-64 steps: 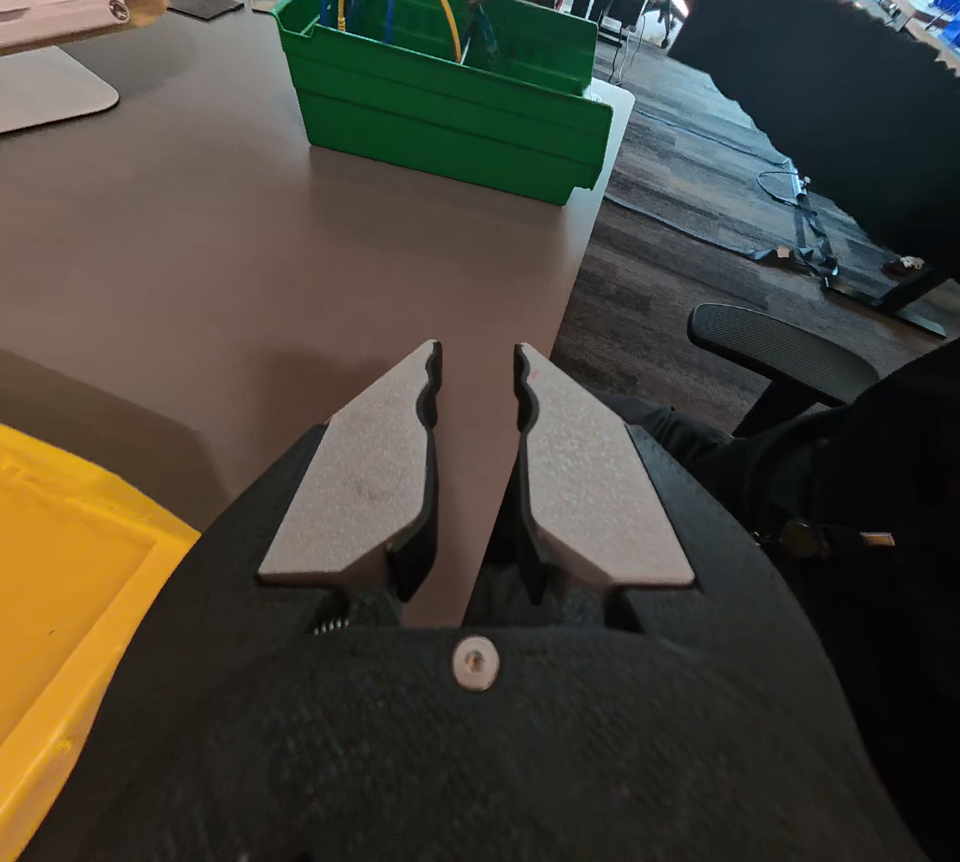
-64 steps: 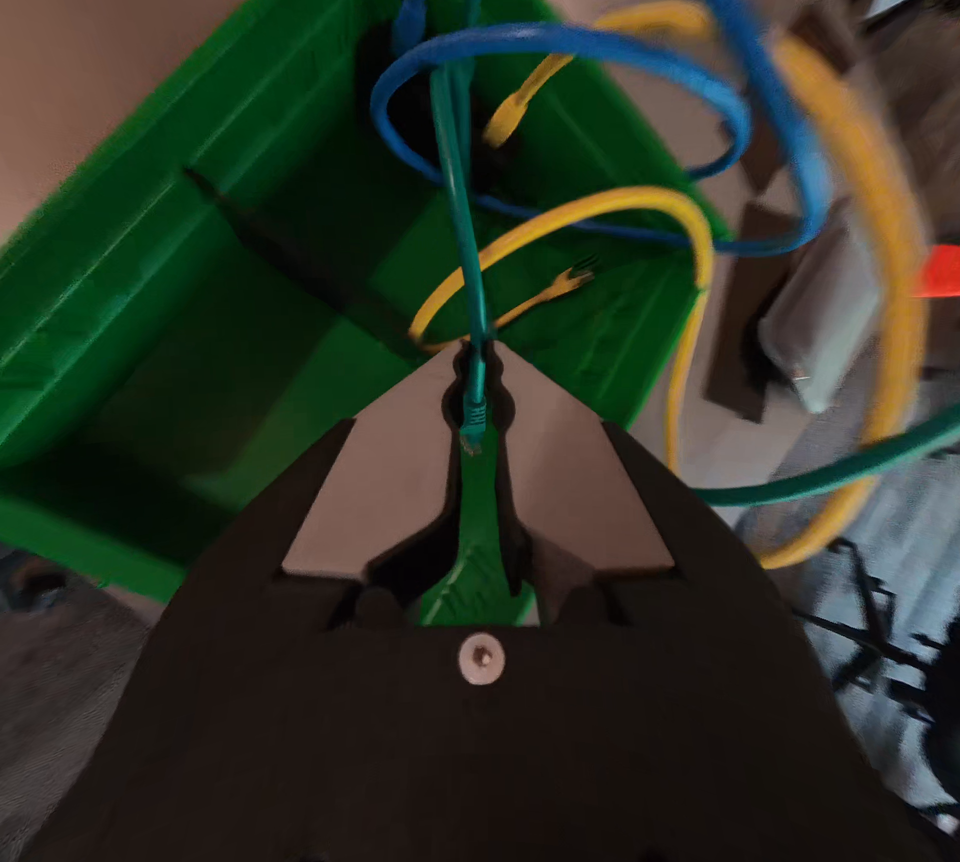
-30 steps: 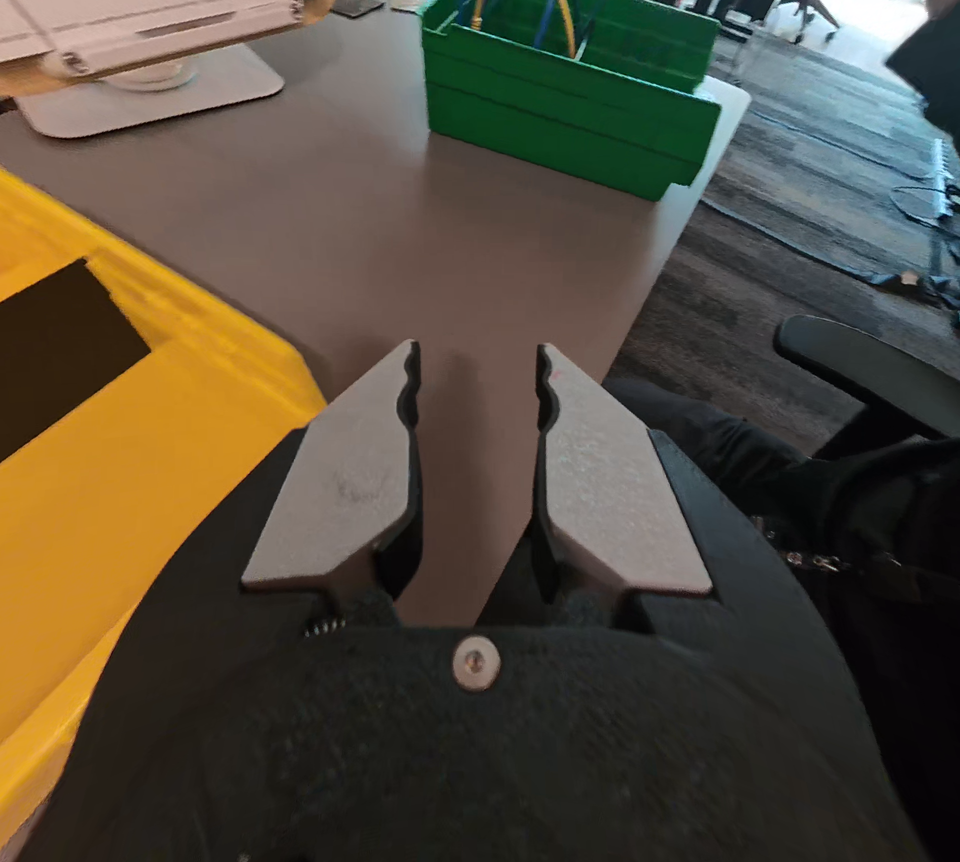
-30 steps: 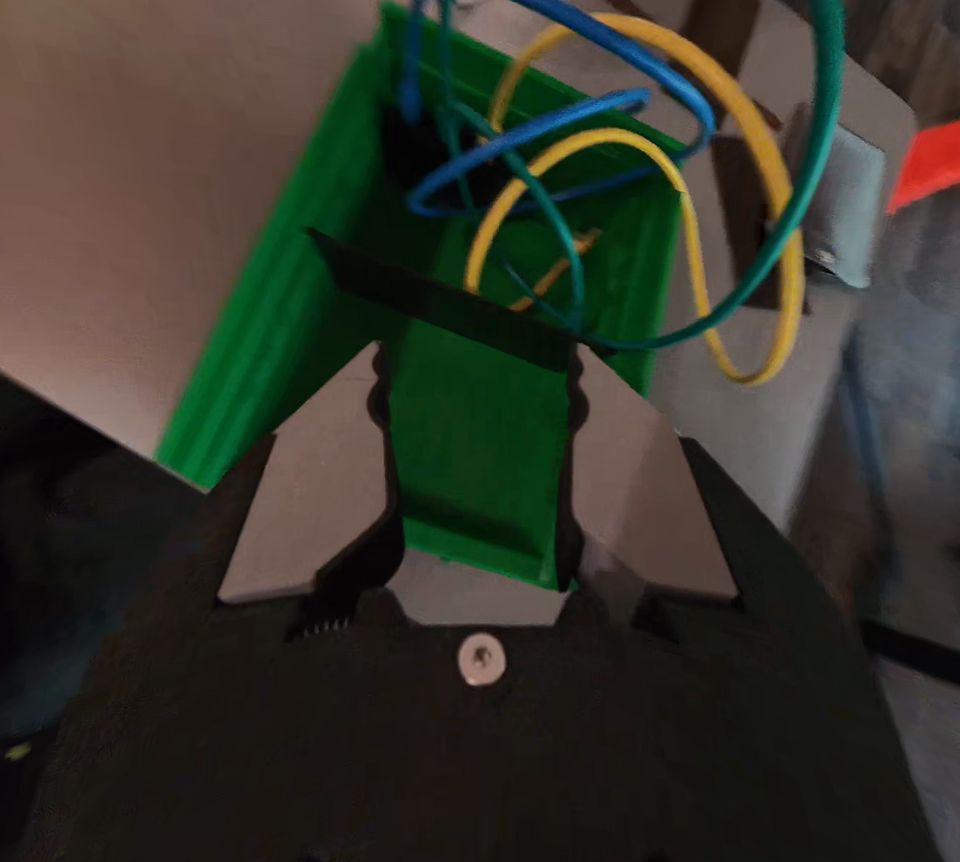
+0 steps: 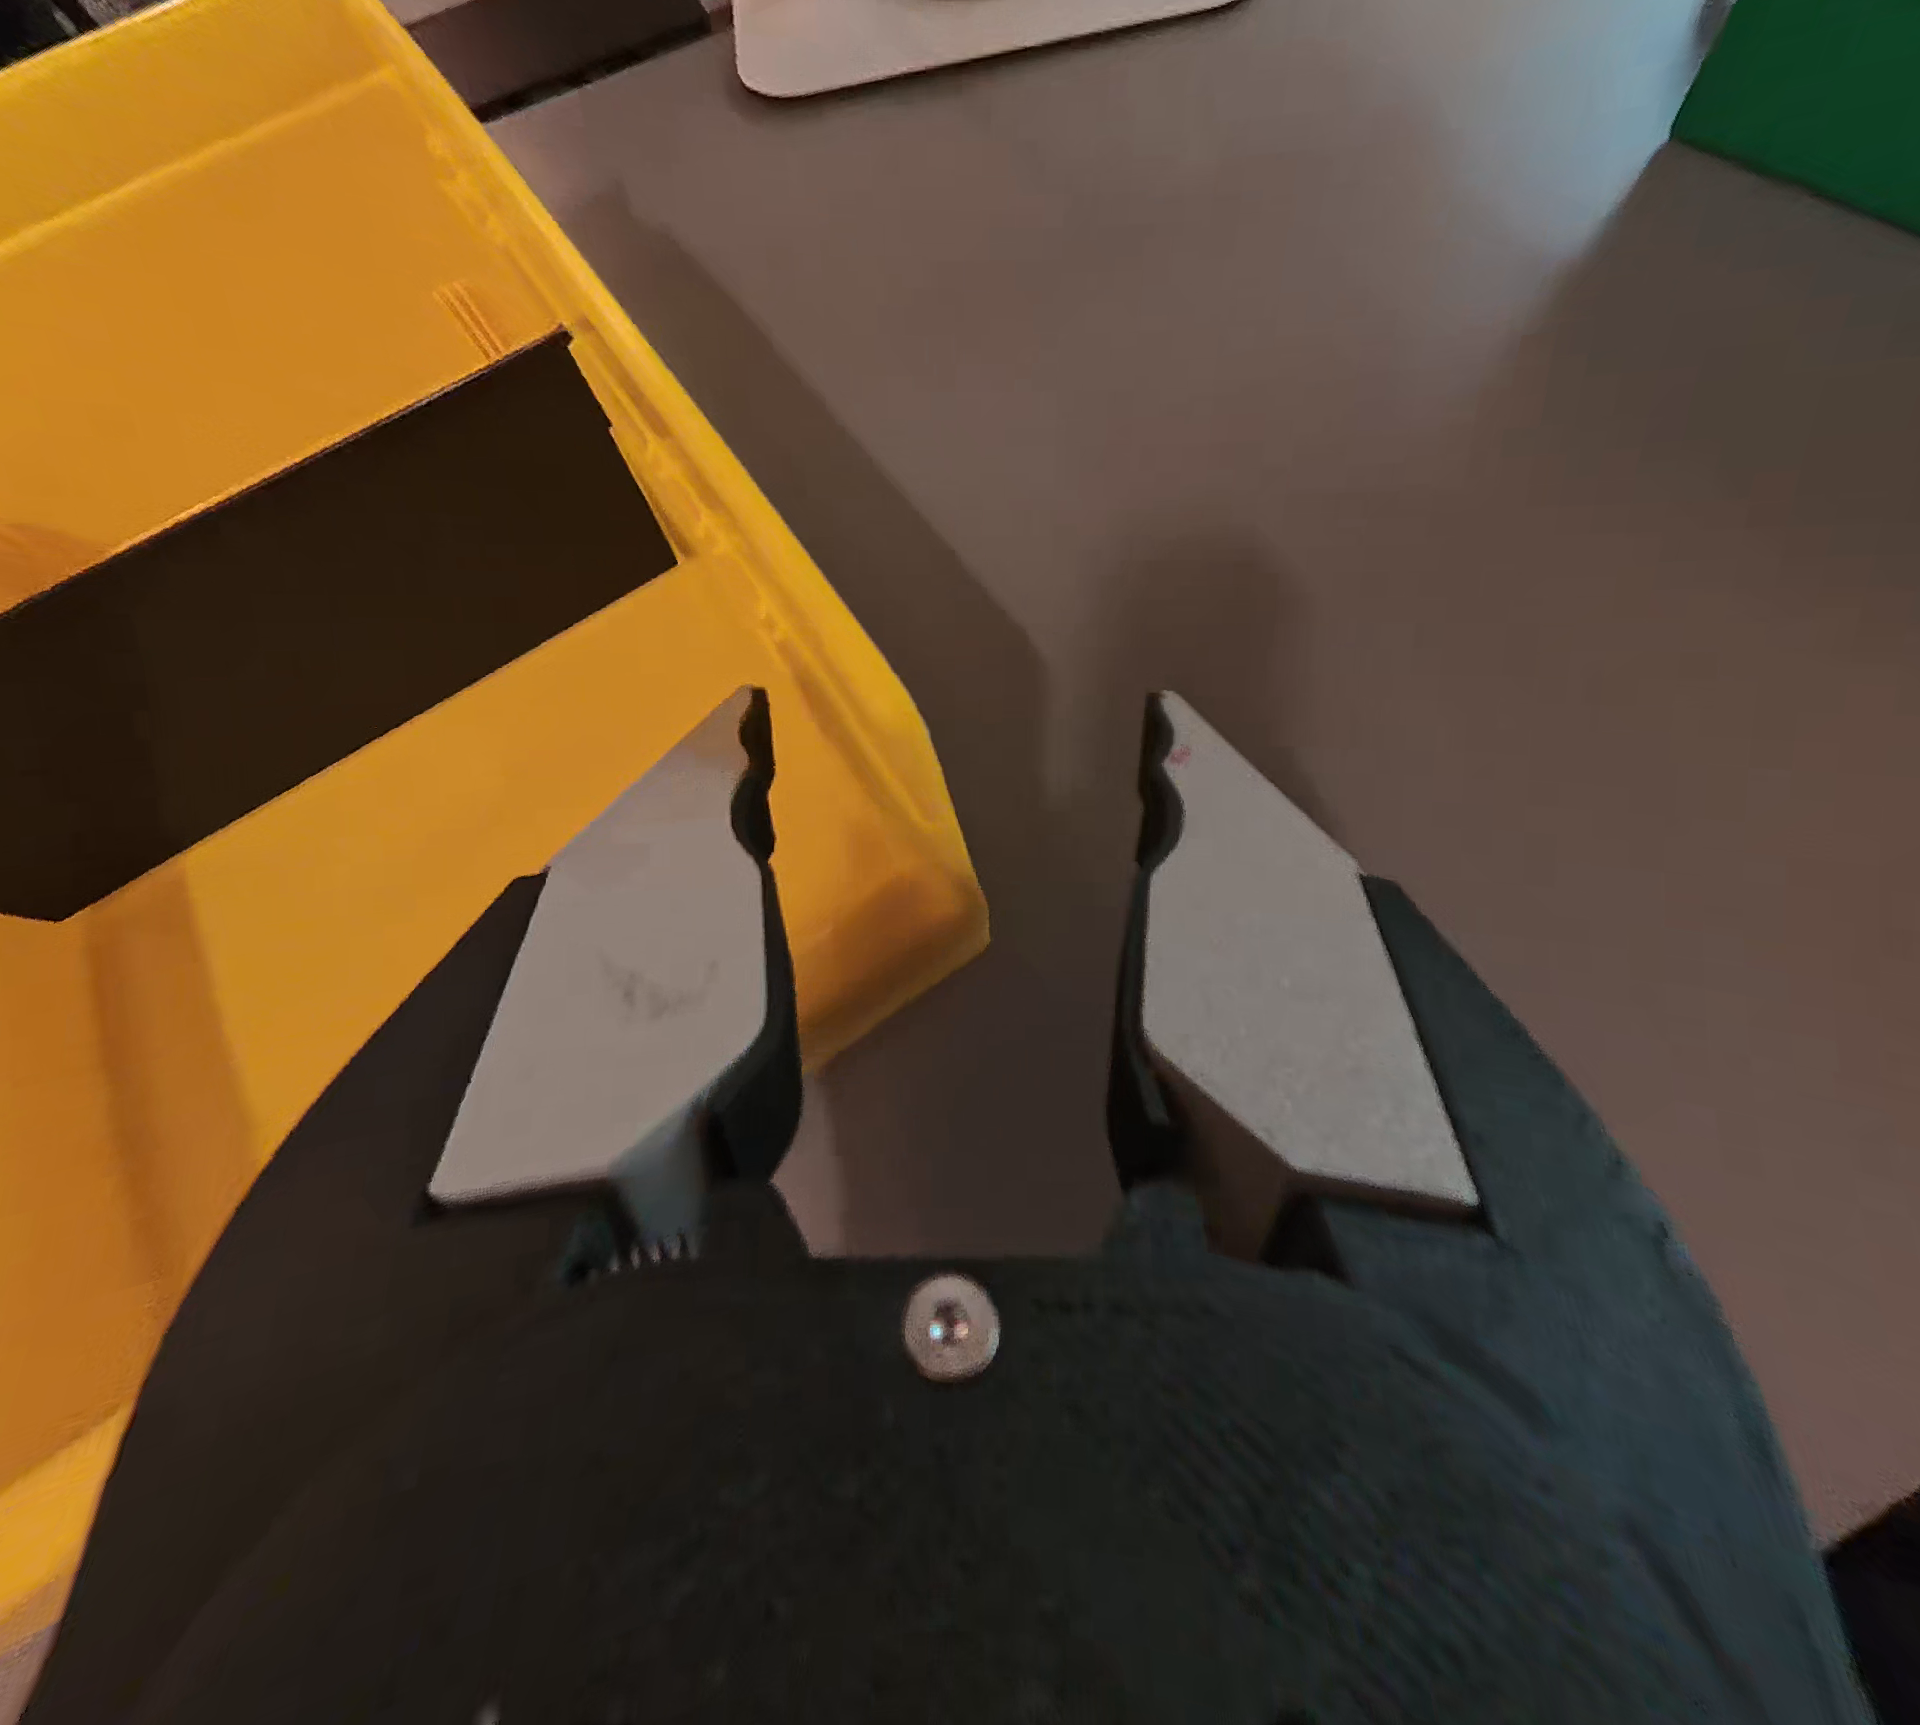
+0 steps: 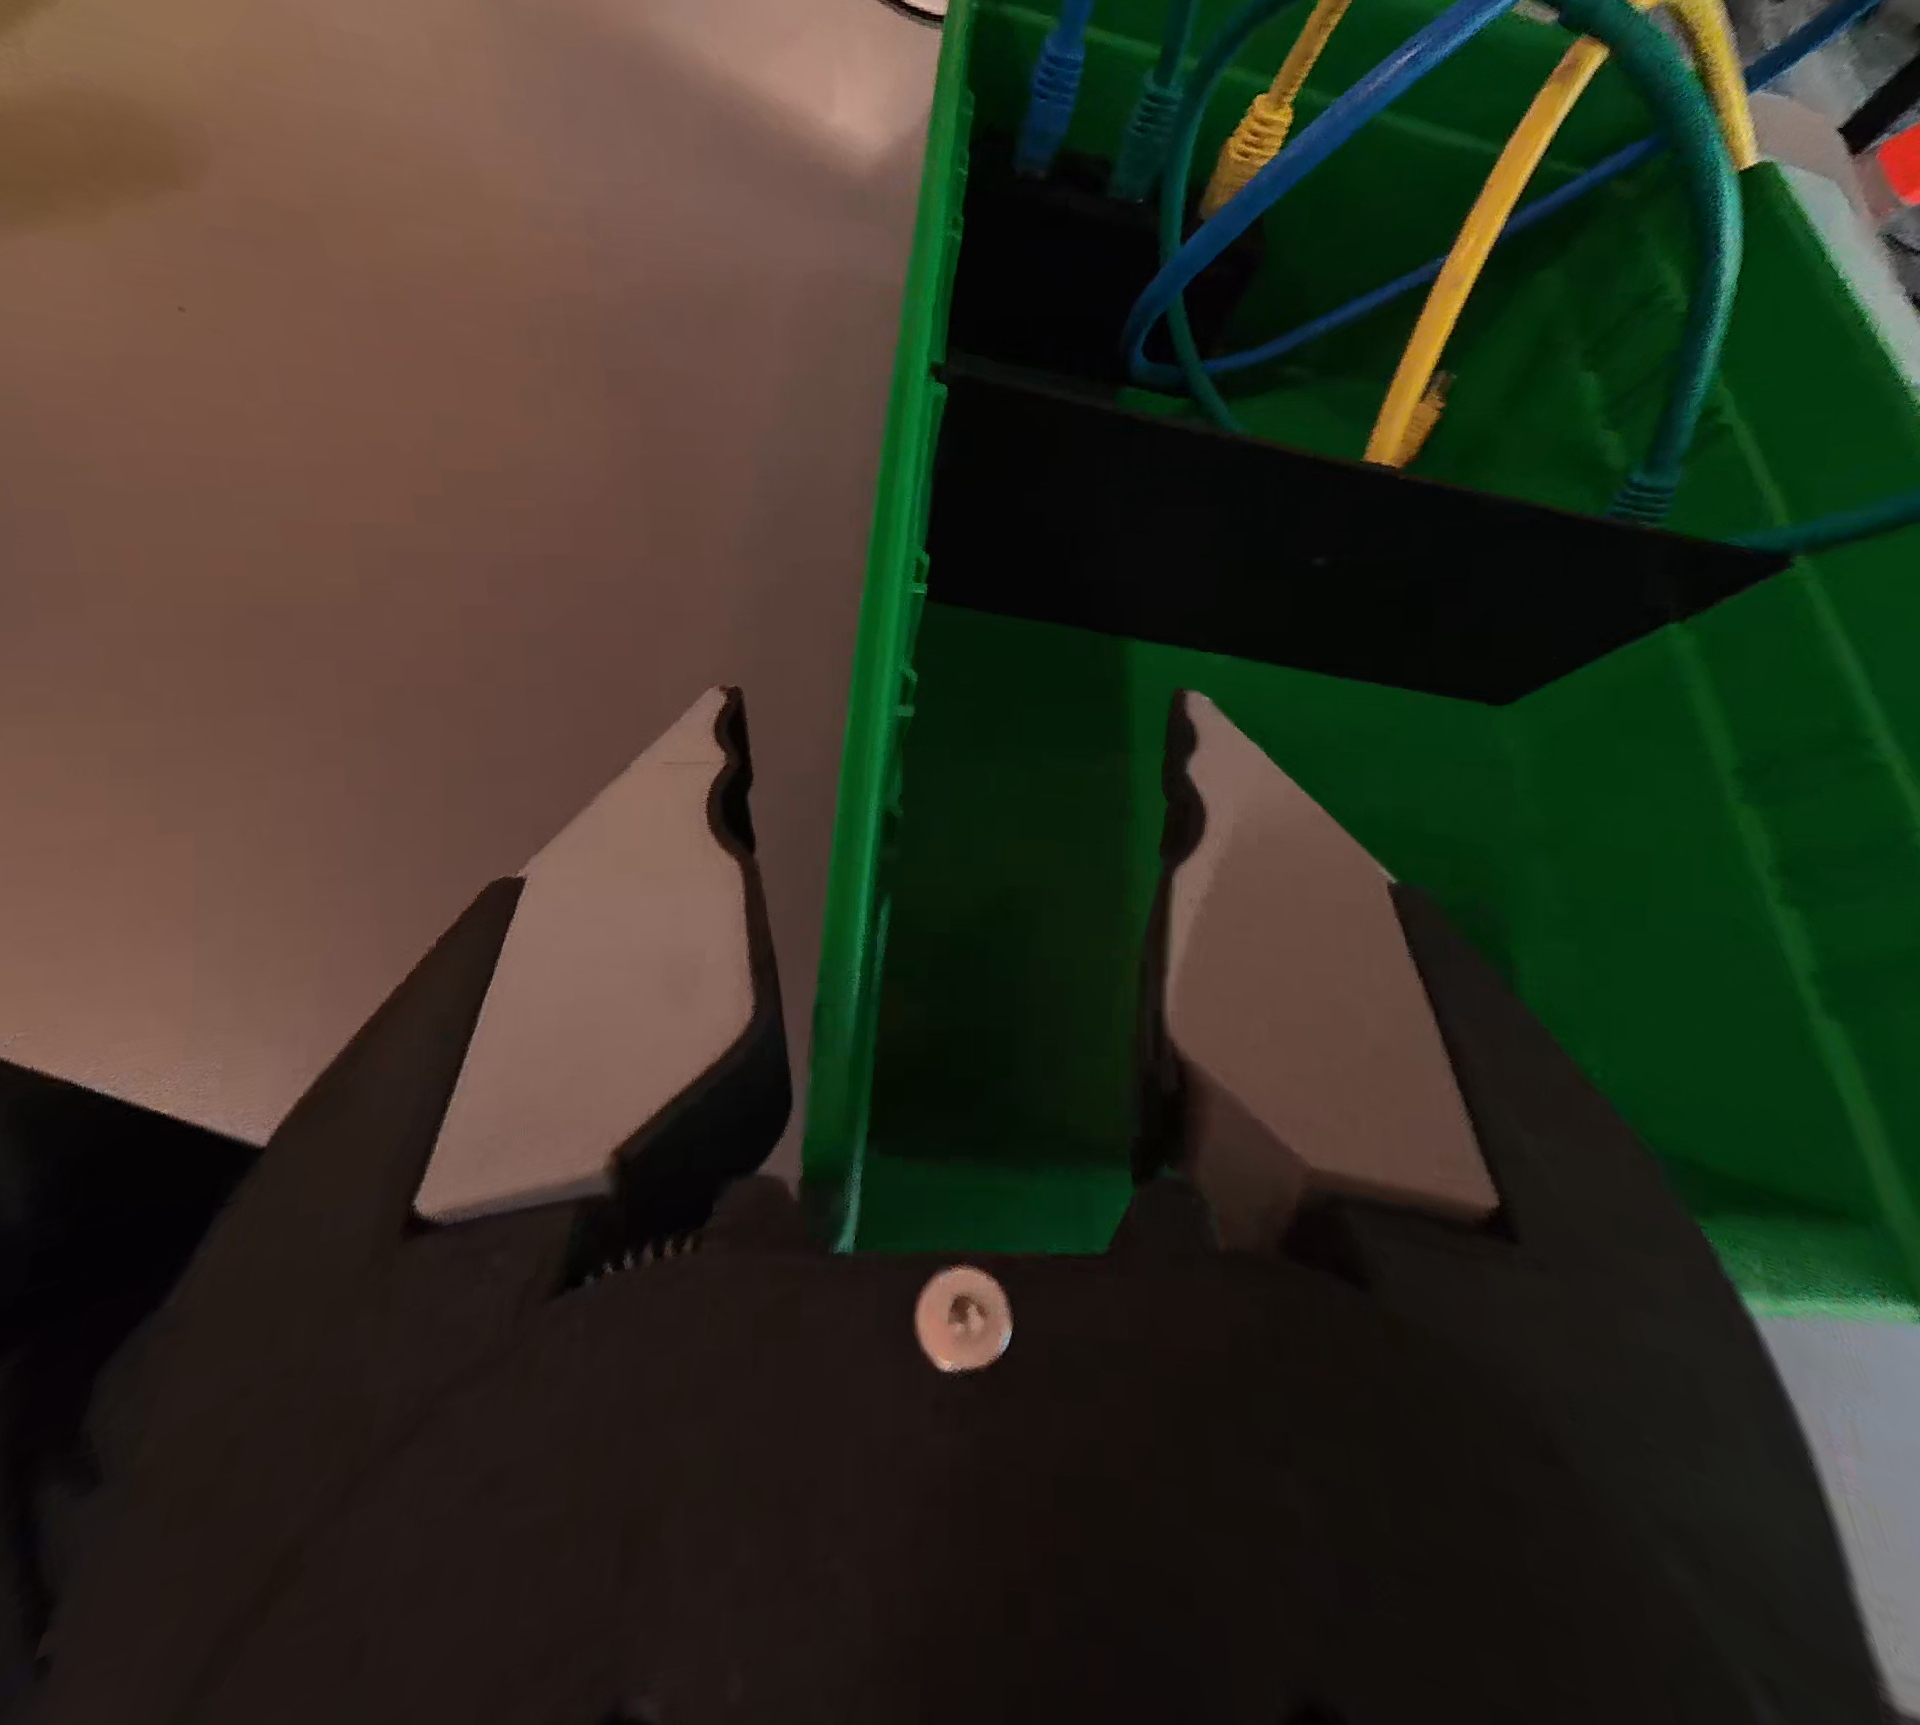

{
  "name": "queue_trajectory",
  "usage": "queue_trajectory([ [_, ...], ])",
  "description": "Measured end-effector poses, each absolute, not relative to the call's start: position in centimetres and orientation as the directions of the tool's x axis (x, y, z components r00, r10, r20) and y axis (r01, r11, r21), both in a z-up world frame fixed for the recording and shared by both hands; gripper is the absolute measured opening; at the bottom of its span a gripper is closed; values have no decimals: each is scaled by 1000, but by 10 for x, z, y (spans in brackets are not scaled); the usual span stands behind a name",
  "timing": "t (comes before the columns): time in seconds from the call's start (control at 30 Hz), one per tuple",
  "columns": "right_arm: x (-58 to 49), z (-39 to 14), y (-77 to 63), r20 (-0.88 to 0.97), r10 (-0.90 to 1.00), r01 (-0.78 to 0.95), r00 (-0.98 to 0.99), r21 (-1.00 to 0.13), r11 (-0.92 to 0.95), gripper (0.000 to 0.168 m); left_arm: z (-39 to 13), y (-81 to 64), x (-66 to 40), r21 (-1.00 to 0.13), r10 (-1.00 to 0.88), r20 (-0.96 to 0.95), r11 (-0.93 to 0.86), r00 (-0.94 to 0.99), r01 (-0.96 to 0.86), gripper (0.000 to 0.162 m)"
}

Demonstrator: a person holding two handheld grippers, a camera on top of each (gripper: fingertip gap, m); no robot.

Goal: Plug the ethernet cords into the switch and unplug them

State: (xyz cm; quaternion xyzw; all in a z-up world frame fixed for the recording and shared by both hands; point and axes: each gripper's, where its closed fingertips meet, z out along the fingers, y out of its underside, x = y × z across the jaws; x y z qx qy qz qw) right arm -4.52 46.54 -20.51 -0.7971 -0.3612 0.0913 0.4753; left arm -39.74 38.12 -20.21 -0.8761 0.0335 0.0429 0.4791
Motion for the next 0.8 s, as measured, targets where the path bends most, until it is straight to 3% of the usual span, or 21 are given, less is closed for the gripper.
queue_trajectory([
  [0.03, -47, -208, 464, 184, 673, 486, 717, -824, -292, 71, -201, 383, -401, -844, -3, -122, -526, 993, -105, 61],
  [0.1, -46, -217, 466, 191, 678, 506, 710, -808, -302, 62, -201, 388, -413, -841, 25, -159, -528, 987, -122, 45],
  [0.13, -48, -220, 463, 190, 699, 521, 690, -800, -297, 47, -202, 389, -416, -825, 12, -186, -545, 983, -149, 32],
  [0.2, -52, -227, 456, 192, 737, 557, 648, -780, -286, 11, -203, 388, -419, -801, -6, -230, -567, 973, -193, 25],
  [0.33, -43, -228, 452, 304, 727, 623, 615, -753, -213, 7, -199, 363, -451, -725, 28, -420, -612, 907, -317, 5],
  [0.43, -38, -227, 448, 274, 750, 613, 603, -760, -215, 4, -203, 342, -454, -781, -51, -261, -576, 964, -242, 2],
  [0.5, -36, -230, 449, 244, 758, 613, 605, -751, -247, 17, -203, 337, -453, -821, -82, -112, -554, 990, -138, 0],
  [0.53, -37, -233, 450, 232, 762, 620, 604, -737, -267, 29, -204, 339, -455, -832, -77, -74, -544, 994, -104, 1],
  [0.67, -44, -237, 447, 226, 788, 651, 573, -709, -269, 11, -220, 345, -473, -817, -9, -176, -556, 984, -152, 32],
  [0.7, -43, -237, 448, 254, 782, 667, 569, -699, -258, 9, -218, 345, -464, -816, -68, -221, -534, 973, -222, 2],
  [0.8, -45, -237, 448, 270, 775, 674, 571, -693, -255, 9, -217, 345, -462, -812, -77, -254, -525, 964, -256, 1],
])
